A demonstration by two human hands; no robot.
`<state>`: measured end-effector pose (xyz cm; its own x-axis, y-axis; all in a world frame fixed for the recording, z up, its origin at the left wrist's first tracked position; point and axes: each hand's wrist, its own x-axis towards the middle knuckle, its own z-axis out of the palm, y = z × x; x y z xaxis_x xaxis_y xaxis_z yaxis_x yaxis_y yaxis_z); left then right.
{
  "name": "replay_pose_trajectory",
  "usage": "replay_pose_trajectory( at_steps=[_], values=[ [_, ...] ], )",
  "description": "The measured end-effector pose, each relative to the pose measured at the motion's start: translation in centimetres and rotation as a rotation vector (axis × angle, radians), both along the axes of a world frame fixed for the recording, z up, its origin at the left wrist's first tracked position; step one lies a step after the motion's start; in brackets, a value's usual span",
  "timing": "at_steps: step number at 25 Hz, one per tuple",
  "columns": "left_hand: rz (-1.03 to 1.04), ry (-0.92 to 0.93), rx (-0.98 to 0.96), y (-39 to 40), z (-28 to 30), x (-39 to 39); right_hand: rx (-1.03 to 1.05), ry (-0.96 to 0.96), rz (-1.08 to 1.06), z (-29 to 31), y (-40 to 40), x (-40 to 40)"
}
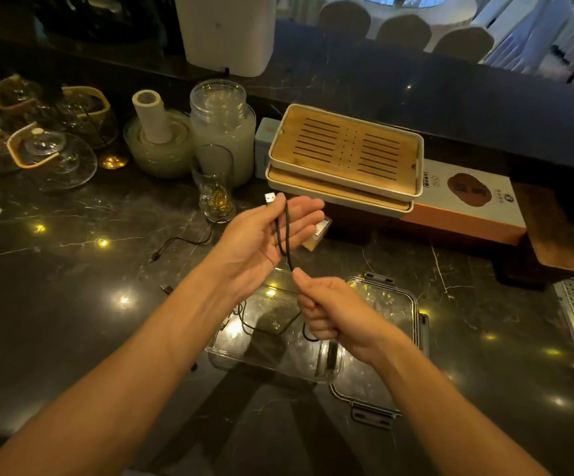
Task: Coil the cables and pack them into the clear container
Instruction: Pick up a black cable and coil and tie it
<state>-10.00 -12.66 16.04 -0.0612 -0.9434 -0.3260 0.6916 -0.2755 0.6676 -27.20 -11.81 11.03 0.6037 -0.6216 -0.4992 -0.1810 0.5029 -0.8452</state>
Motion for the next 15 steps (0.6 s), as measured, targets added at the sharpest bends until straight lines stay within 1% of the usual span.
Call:
replay_pose_trajectory(
  at_steps=[2, 3, 8, 11, 13, 15],
  values=[
    [-0.074, 0.003, -0.007, 0.4, -0.1, -0.8, 0.119, -0.058, -0.075, -0.5, -0.8, -0.6],
    [-0.109, -0.024, -0.005, 0.7, -0.4, -1.2, 0.141, -0.056, -0.096, -0.4, -1.6, -0.9],
    [-0.318, -0.238, 0.017, 2.2, -2.0, -2.3, 0.152, 0.003, -0.05, 1.8, -7.1, -1.4],
    [-0.355, -0.43, -0.003, 2.1, -1.8, -2.2, 0.017, 0.171, 0.016, 4.2, -8.5, -0.9],
    [-0.335, -0.542, -0.016, 1.8, -1.8, -2.2, -0.157, 0.259, 0.056, 5.8, -7.9, -0.4],
    [-0.298, -0.63, -0.025, 1.6, -1.8, -2.3, -0.38, 0.348, 0.063, 6.6, -6.8, 0.2]
  ],
)
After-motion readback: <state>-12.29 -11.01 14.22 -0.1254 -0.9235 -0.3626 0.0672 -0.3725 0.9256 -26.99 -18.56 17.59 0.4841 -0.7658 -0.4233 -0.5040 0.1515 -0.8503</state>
